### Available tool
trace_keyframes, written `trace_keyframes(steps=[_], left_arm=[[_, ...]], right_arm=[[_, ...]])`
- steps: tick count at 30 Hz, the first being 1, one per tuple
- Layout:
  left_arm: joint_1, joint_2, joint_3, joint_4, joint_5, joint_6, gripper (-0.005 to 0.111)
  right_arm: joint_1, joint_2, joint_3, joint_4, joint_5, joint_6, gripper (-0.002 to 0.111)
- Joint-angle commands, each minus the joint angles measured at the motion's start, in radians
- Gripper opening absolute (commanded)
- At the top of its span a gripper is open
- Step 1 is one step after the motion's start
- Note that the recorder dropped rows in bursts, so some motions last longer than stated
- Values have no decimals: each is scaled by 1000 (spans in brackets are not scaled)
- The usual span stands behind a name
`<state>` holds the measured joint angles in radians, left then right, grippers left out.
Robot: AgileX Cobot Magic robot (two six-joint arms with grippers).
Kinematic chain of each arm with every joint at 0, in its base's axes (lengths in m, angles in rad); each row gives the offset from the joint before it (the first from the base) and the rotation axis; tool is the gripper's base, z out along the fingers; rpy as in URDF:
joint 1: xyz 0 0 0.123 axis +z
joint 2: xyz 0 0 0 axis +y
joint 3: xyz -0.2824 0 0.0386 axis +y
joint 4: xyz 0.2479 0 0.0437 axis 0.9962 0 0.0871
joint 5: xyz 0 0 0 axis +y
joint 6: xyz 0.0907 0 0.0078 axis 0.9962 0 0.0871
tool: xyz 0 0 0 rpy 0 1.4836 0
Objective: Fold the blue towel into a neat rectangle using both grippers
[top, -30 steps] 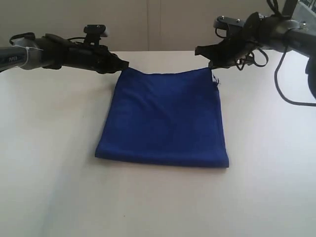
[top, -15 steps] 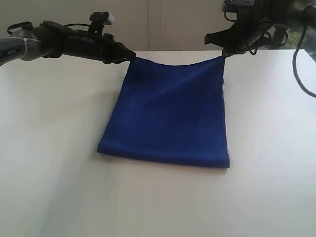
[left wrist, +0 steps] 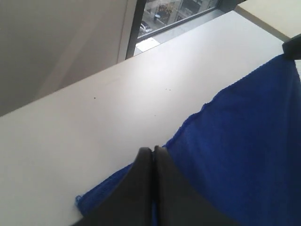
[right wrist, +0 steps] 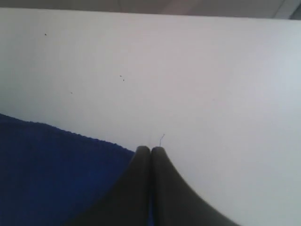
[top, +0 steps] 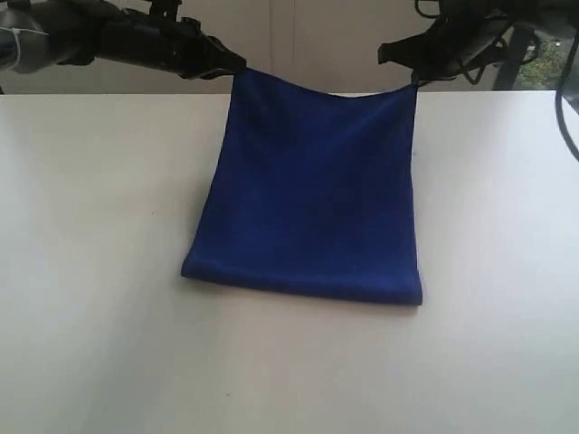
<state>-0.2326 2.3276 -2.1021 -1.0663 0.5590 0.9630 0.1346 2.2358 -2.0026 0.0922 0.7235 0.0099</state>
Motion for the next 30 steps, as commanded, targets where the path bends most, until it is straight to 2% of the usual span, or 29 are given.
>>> trace_keyframes(steps=[1,6,13,16,30], left_arm=[[2,-46,-6,90,46,-87,0],[2,-47,-4,93,57,-89,0],[0,-43,-4,87,57,-89,0],[0,-23,-4,85,55,-89,0],[-2,106,-4,33,-23,-40,0]], right_arm=[[27,-56,3,-9,27,-10,0],[33,-91,3,-18,69,6,0],[33,-97,3,-185,110,123,0],[33,-81,3,-200,106,129,0],[33,114,3,-202,-32,131,0]])
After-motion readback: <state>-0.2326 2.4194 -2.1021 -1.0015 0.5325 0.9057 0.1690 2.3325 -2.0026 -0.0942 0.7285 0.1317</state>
